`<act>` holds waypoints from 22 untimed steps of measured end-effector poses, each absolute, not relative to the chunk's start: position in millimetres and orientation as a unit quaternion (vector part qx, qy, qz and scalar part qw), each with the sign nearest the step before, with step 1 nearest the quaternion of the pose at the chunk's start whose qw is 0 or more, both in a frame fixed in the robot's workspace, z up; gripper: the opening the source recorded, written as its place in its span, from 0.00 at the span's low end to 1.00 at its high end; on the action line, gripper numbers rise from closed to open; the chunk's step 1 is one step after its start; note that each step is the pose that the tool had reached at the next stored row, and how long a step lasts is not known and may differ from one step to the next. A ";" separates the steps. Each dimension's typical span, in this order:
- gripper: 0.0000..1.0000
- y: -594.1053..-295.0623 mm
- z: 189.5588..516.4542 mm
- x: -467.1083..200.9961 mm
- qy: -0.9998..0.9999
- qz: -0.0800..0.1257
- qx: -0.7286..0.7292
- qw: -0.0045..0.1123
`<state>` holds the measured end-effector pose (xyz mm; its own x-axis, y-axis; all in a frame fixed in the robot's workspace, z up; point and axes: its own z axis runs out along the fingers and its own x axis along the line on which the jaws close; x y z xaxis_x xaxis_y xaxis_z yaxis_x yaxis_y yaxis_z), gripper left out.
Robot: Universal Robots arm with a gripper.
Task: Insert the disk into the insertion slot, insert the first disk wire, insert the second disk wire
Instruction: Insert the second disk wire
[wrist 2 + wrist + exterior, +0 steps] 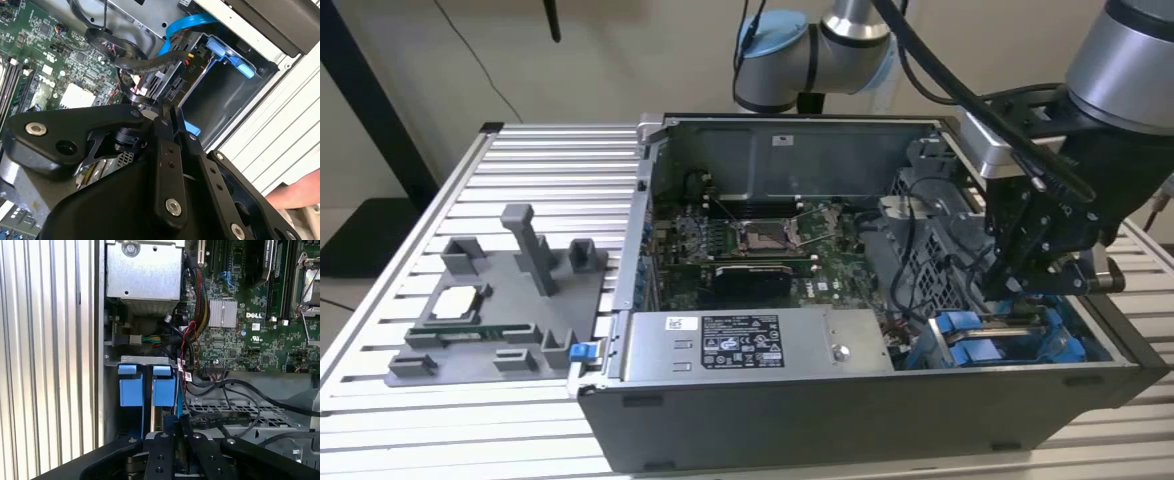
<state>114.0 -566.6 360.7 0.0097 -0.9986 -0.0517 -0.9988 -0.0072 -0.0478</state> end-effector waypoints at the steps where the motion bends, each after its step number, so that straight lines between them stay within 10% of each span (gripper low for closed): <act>1: 0.00 -566.6 359.6 114.2 0.704 0.002 -0.710 0.035; 22: 0.00 -572.7 346.7 129.6 0.704 0.004 -0.709 0.038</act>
